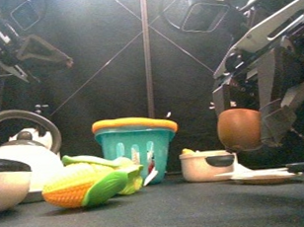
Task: Place into basket
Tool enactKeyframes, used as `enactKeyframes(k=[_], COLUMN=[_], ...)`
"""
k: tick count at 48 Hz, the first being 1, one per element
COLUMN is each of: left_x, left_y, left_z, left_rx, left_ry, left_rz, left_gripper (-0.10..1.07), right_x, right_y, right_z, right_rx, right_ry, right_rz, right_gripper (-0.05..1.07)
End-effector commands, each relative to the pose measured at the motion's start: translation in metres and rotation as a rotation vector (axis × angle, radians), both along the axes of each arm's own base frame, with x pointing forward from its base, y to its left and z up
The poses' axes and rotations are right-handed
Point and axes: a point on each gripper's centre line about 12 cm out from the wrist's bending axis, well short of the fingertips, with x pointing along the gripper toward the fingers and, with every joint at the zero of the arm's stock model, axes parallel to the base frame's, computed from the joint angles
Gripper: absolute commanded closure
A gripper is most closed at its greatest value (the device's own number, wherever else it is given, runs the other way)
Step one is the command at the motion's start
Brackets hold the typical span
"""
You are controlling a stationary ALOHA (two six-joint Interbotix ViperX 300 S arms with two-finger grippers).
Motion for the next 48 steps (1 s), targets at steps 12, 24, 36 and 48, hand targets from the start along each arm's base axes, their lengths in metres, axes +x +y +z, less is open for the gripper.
enactKeyframes(k=[12, 24, 36, 48], left_x=[0.003, 0.002, 0.002, 0.002], left_y=[-0.001, -0.001, -0.001, -0.001], left_z=[0.005, 0.005, 0.005, 0.005], left_rx=[-0.006, -0.005, -0.005, -0.006], left_ry=[-0.016, -0.015, -0.018, -0.015], left_rz=[0.000, -0.002, -0.001, 0.000], left_gripper=[0.73, 0.73, 0.73, 0.73], right_x=[0.025, 0.045, 0.054, 0.062], right_y=[-0.029, -0.106, -0.191, -0.246], right_z=[0.073, 0.126, 0.137, 0.102], right_rx=[-0.040, -0.120, -0.126, -0.096], right_ry=[-0.285, -0.584, -0.740, -0.669], right_rz=[-0.001, -0.114, -0.329, -0.508], right_gripper=[0.38, 0.38, 0.38, 0.36])
